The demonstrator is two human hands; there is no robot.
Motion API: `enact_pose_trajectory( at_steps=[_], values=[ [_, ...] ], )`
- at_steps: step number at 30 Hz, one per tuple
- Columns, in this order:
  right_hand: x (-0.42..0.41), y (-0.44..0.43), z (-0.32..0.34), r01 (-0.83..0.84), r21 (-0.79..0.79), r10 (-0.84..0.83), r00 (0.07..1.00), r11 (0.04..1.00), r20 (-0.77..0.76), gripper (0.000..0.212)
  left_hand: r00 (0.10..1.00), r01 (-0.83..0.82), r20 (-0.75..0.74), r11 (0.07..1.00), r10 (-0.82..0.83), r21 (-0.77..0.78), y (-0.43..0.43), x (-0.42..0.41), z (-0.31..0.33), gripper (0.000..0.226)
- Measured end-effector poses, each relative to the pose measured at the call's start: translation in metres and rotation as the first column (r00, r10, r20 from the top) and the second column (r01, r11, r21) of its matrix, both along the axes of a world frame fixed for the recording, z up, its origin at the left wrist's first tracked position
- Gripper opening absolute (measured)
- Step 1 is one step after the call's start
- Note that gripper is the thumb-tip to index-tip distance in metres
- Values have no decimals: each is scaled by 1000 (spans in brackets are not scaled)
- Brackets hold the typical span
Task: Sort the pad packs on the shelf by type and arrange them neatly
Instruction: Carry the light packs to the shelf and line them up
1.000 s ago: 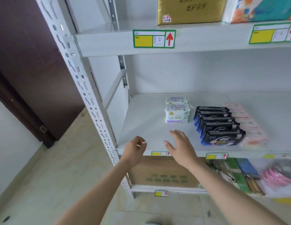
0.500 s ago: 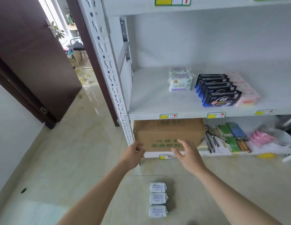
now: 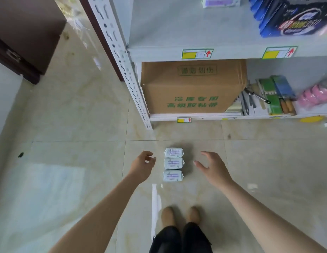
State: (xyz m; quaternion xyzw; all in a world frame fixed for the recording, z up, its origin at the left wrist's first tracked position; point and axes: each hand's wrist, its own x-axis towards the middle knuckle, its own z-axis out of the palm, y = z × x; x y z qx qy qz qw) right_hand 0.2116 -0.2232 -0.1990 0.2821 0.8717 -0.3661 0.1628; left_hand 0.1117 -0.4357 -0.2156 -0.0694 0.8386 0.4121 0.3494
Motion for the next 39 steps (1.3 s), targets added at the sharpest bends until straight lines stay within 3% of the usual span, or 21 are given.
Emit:
enact_pose_trajectory(
  at_steps=[4, 15, 22, 31, 34, 37, 39],
  values=[
    [5, 0, -60, -54, 2, 53, 993, 999, 105, 54, 997, -29, 65, 998, 32, -56, -5, 3, -59, 28],
    [17, -2, -249, 47, -134, -21, 981, 990, 191, 60, 992, -12, 121, 972, 42, -235, 4, 12, -250, 33],
    [20, -7, -359, 208, -239, -137, 949, 948, 283, 66, 987, 64, 162, 942, -11, -329, 15, 29, -361, 45],
    [25, -11, -472, 363, -322, -224, 891, 874, 396, 76, 977, 38, 212, 950, 31, -311, 40, 24, -471, 54],
    [13, -12, -501, 495, -379, -316, 839, 782, 443, 80, 967, -34, 234, 961, 101, -274, 53, 24, -496, 59],
    [-4, -13, -521, 663, -468, -405, 738, 584, 540, 80, 930, -174, 283, 959, 234, -222, 64, 18, -520, 66],
    [-14, -13, -534, 706, -497, -414, 703, 504, 579, 81, 888, -286, 320, 942, 329, -173, 68, 14, -535, 69]
  ],
)
